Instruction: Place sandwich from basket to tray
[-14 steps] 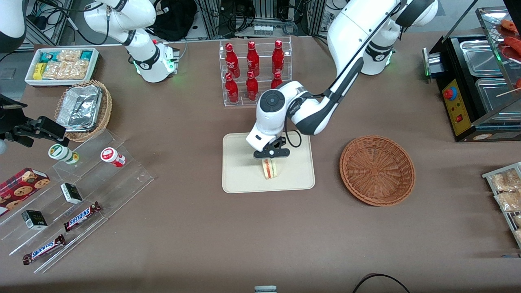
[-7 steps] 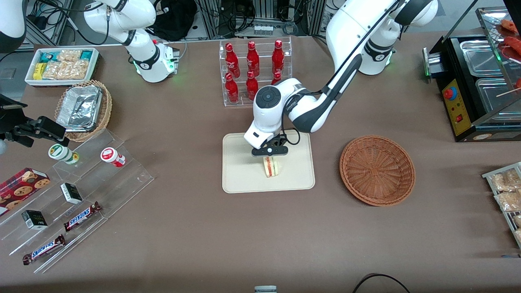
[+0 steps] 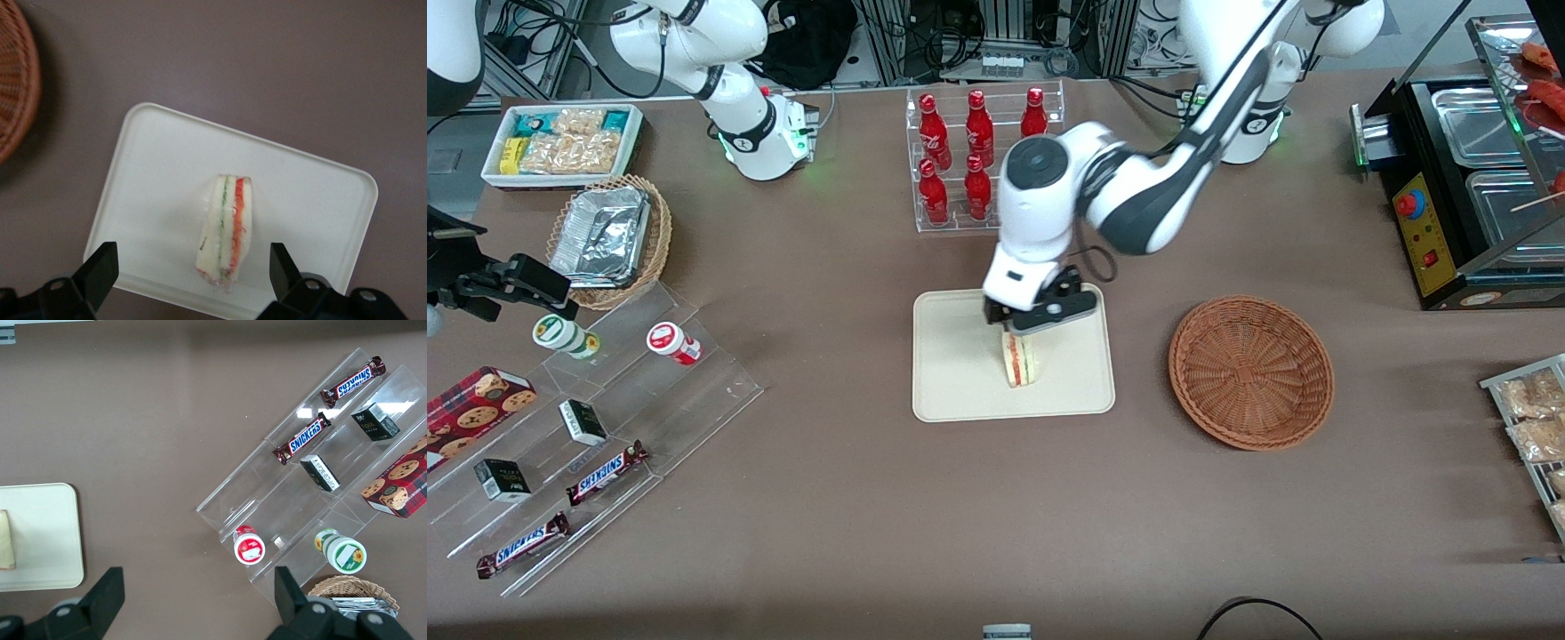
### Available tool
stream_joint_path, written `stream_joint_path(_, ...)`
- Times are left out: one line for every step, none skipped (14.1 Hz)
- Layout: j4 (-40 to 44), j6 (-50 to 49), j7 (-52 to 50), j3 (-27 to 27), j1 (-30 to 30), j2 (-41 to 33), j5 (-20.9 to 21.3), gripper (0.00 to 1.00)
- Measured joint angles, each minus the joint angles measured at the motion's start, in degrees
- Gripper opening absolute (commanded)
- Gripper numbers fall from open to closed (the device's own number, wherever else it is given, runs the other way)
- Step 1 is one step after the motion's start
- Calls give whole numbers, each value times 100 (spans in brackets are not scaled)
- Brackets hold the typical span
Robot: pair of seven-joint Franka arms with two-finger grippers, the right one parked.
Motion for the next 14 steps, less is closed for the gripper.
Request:
stream_joint_path(3, -286, -1, 9, 193, -221, -3, 100)
stream_joint_path(4, -531, -2, 13, 398, -427, -34, 100)
stream_joint_path(4, -723, -1, 19, 598, -612, -116, 100)
stream_joint_path(3, -900, 4, 27, 782, -773, -203, 100)
stream_joint_path(3, -1078, 5, 32, 961, -914, -248, 100)
stream_joint_path(3, -1232, 5, 35, 1144, -1041, -302, 100)
stream_joint_path(4, -1345, 46, 38, 1332, -1158, -435, 100)
stream_joint_path(4, -1463, 229, 39, 1516, -1267, -593, 100)
stream_joint_path(7, -1658, 582, 41, 1707, -1381, -758, 100)
stream_joint_path(16, -1949, 975, 46, 1909, -1503, -890, 100)
stream_joint_path(42, -2280, 1372, 48, 2138, -1630, -952, 100)
stream_joint_path(90, -2579, 1802, 51, 2384, -1748, -983, 100)
stream_joint_path(138, -2848, 2297, 56, 2637, -1856, -1005, 100)
stream_joint_path(184, -3087, 2826, 59, 2870, -1948, -1021, 100)
